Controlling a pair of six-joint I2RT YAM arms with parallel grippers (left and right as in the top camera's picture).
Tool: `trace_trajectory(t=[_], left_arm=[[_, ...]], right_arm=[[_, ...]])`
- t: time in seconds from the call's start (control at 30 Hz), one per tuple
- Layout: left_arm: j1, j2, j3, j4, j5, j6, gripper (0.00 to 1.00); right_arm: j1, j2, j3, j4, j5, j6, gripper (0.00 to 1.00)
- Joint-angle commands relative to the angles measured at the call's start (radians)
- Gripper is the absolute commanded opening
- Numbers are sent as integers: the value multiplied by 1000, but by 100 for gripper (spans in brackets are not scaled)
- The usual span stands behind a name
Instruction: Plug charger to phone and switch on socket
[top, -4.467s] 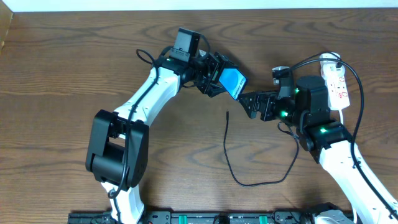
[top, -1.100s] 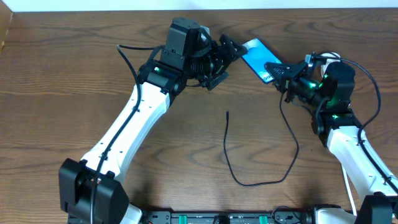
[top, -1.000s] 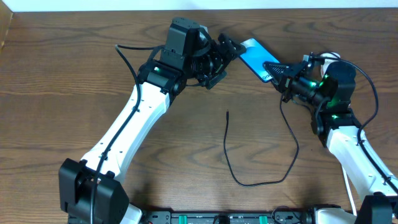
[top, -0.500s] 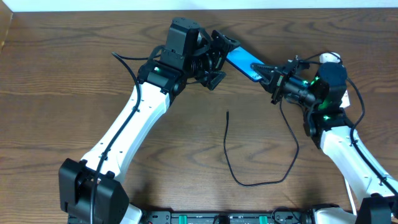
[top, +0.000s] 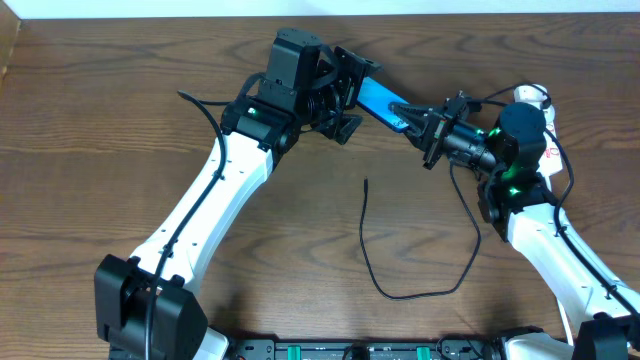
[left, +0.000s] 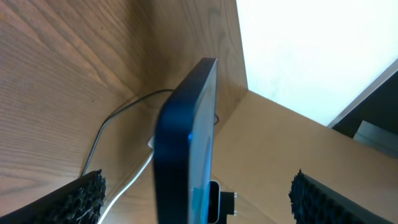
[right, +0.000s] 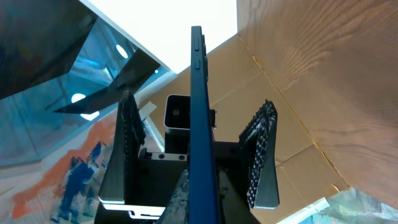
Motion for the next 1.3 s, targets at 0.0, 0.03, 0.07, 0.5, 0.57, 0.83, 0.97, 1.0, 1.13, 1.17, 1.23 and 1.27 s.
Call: trace_trajectory(t=[0.0,0.03,0.07,0.5,0.57,0.83,0.97,1.0,1.13,1.17,1.23,1.27], left_arm=[[3,-11,9,1,-25,-10,94],[3,-11,9,1,-29,-10,94],[3,-11,9,1,-42,-9,94],[3,-10,9,1,-95,-9,93],[3,-10,9,1,-94,-9,93],[3,-10,9,1,-83,-9,93],[3,-10,9,1,-83,-8,86],[3,-10,9,1,-83,-8,82],[3,-10,9,1,-83,-8,69],[3,-10,9,1,-83,-8,66],[3,-10,9,1,-83,-4,60],[2,-10,9,1,-83,-4,57]], right_arm=[[7,-5,13,14,0,13,1],[7,-5,13,14,0,13,1],[7,-5,13,14,0,13,1],[27,-5,13,58,0,13,1],[33,-5,13,61,0,13,2],[38,-5,13,63,-8,13,1],[40,-5,13,66,-8,13,1],[40,-5,13,67,-8,13,2],[40,-5,13,67,-8,13,2],[40,-5,13,67,-8,13,1],[40,-5,13,67,-11,13,2],[40,-5,13,66,-13,13,2]])
